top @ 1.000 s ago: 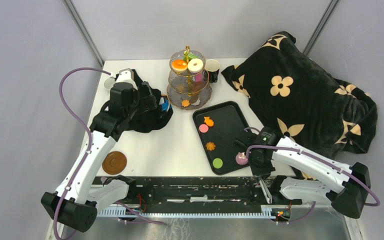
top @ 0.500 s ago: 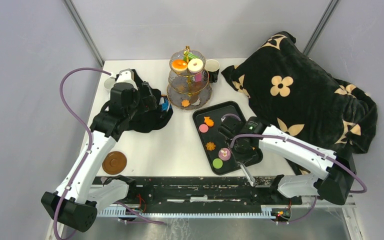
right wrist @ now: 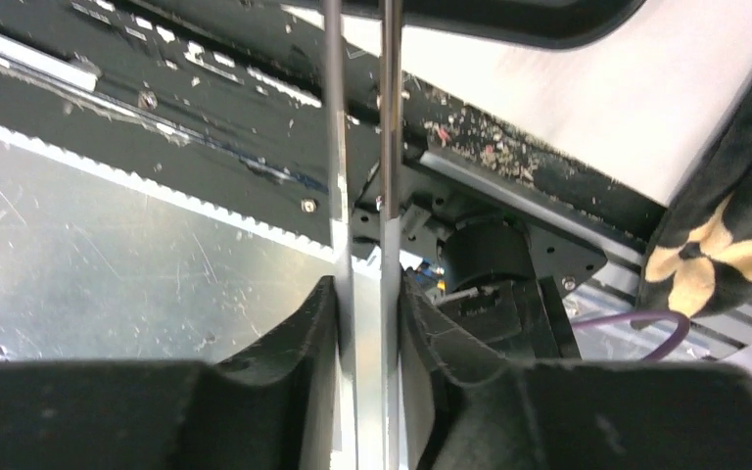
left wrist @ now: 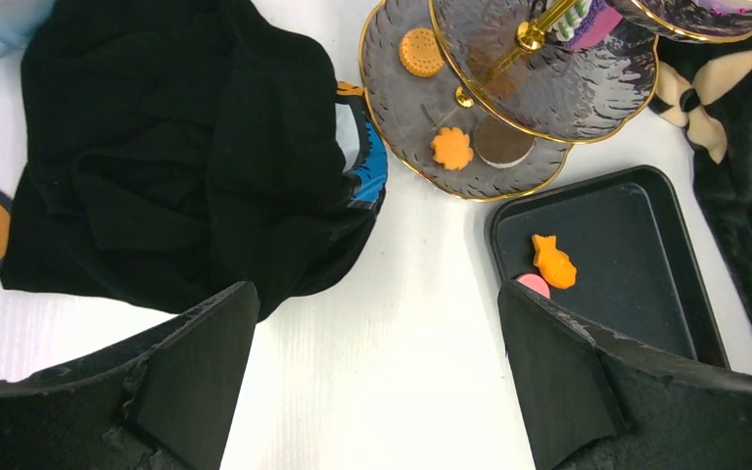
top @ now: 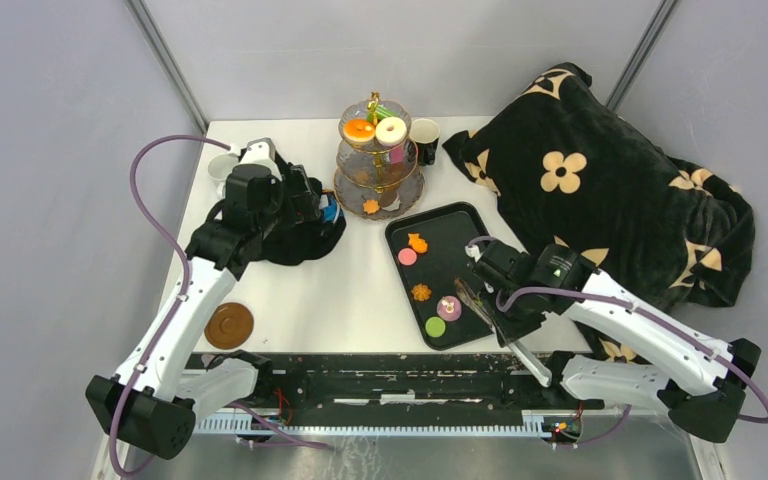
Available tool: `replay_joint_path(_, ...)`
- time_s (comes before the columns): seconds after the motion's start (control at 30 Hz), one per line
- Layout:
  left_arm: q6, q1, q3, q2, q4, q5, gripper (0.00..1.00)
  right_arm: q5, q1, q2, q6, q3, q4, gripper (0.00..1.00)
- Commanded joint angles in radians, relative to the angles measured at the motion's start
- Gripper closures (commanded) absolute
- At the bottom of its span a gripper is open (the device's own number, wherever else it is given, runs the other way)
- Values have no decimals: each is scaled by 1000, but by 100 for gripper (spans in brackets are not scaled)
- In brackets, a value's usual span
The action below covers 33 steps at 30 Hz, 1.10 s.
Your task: Serve the afternoon tea
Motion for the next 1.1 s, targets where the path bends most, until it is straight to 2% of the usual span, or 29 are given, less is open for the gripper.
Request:
replay_joint_path(0.0, -59, 7, -5, 4, 61, 41, 1, -59, 4, -37, -36, 9, -97, 69)
replay_joint_path(0.3, -46, 8, 3, -14, 39, 5, 1, -51, 6, -77, 13, -124, -7, 72)
replay_joint_path(0.43, -44, 7, 2, -24, 32, -12, 2, -47, 10, -37, -9, -144, -14, 72)
replay_joint_path(0.73, -45, 8, 5, -33, 24, -36, 3, -63, 41, 15, -32, -140, 20, 58)
replay_joint_path(0.97, -50, 7, 0, -31, 27, -35, 3, -41, 60, 60, -23, -108, 101, 55)
replay_joint_path(1.07, -42, 6, 1, -34, 27, -41, 3, -3, 60, 77, -14, -96, 119, 50)
